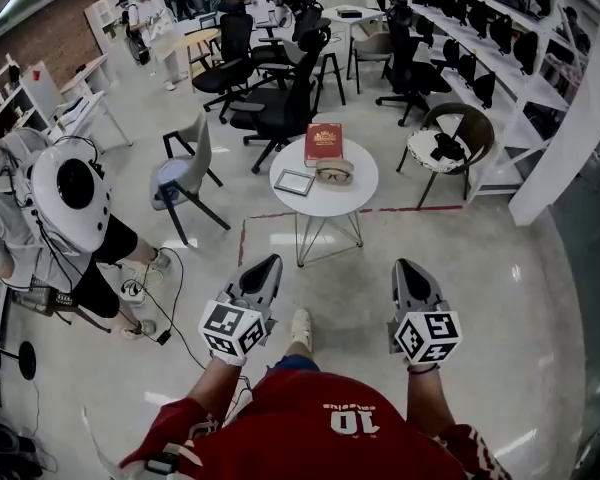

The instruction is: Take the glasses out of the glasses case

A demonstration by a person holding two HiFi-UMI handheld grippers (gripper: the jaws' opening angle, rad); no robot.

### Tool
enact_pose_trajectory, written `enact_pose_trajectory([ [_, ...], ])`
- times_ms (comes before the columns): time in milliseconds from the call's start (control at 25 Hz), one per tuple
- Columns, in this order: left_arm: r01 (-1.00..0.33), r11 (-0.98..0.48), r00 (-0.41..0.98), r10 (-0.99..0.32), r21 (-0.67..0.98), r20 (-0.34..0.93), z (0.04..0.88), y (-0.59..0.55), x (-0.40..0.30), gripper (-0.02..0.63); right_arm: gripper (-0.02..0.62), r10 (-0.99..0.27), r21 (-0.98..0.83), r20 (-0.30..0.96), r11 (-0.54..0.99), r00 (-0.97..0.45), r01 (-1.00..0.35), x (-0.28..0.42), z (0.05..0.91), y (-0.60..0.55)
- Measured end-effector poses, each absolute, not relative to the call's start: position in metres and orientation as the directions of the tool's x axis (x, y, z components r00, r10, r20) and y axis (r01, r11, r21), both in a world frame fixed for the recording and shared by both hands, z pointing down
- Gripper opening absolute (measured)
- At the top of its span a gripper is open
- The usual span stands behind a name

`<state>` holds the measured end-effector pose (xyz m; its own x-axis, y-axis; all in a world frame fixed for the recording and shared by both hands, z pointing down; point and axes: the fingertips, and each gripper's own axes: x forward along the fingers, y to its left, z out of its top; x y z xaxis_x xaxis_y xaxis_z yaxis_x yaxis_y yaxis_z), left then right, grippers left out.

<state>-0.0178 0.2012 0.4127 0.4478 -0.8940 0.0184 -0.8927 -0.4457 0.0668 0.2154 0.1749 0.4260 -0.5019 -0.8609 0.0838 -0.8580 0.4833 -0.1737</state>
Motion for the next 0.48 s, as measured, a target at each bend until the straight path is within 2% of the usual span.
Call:
enact_pose_trajectory([
  [480,-0.895,-0.442,0.446,-0.894,0.063,0.054,0.419,0.186,-0.019,0.009,0.018,-0.855,-0.205,0.108,0.479,-0.506,-0.853,0.214,0.439,0.157],
])
